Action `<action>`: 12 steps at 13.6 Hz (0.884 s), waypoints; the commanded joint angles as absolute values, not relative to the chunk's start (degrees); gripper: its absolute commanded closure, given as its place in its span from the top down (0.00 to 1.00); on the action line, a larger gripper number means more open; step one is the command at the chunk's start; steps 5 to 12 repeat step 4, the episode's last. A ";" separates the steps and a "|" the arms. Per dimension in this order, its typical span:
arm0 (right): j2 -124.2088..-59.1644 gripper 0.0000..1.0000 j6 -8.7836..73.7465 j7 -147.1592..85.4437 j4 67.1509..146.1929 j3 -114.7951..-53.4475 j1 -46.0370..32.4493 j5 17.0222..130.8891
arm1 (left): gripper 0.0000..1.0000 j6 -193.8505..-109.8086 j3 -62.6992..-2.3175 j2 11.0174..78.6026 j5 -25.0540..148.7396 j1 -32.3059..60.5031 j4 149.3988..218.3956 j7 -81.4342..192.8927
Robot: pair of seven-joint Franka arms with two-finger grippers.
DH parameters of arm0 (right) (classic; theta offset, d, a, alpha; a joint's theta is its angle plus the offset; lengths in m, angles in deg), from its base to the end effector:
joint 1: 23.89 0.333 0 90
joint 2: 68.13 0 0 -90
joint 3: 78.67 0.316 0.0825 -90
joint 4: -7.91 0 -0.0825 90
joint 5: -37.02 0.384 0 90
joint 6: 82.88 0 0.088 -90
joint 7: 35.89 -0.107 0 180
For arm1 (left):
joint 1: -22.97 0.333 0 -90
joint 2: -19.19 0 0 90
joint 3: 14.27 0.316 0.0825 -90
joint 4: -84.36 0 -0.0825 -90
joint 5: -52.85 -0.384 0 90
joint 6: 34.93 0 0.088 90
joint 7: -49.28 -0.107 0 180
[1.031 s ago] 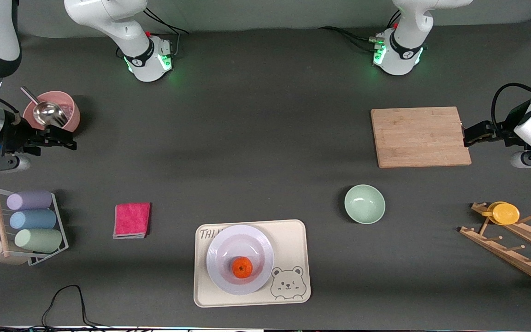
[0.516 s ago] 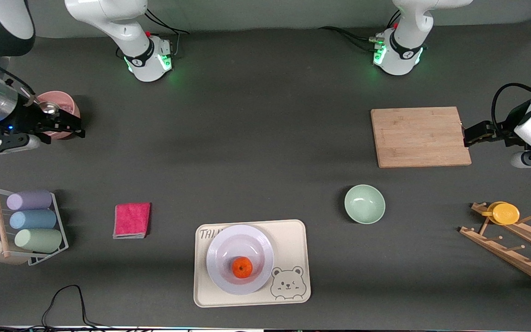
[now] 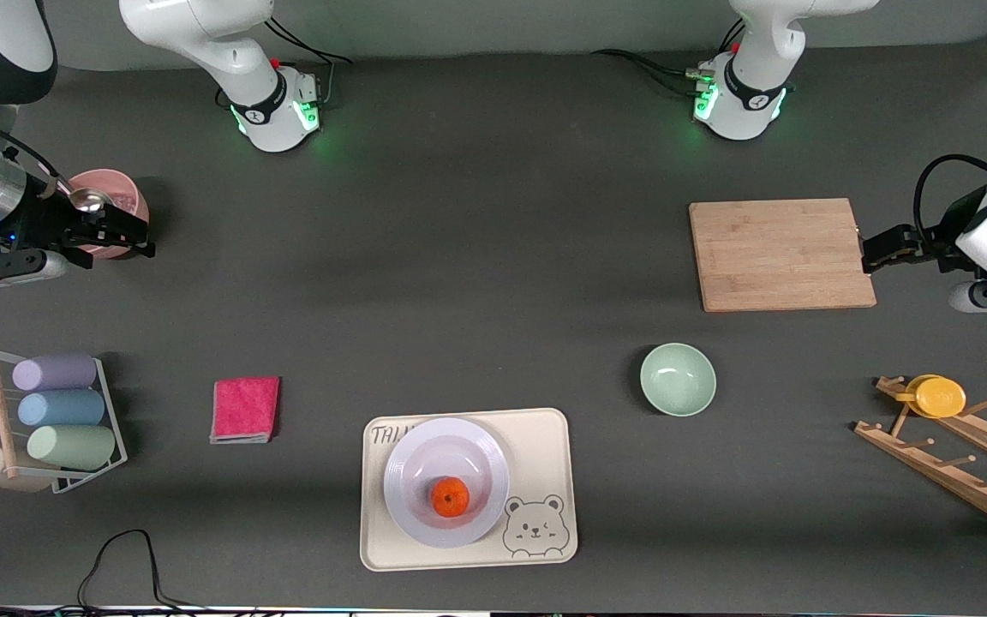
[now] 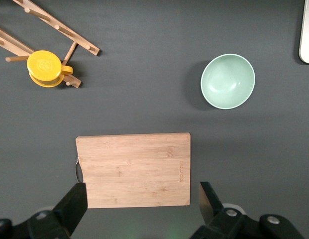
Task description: Place orange and plate with both arms
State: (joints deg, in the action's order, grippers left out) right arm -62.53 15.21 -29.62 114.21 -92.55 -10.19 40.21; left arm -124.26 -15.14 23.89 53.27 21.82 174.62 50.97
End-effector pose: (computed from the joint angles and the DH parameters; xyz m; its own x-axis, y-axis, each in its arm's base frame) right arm 0.5276 -0.0010 0.5531 0.9942 0.1002 -0.0399 0.0966 -0.9919 -0.0829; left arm 0.5745 -0.0207 0.5751 0.9951 -0.0057 -0.0983 -0.0052 -1.0000 0.0057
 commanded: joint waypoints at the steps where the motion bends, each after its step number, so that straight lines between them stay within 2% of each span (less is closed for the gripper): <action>1: -62.68 1.00 15.12 -29.91 113.12 -93.44 -9.13 40.27 | 1.00 -123.08 -15.06 23.67 52.76 21.65 174.27 50.77; 12: -62.86 1.00 15.12 -30.00 113.12 -93.44 -9.04 40.27 | 1.00 -123.08 -15.06 23.58 52.76 21.65 174.27 50.77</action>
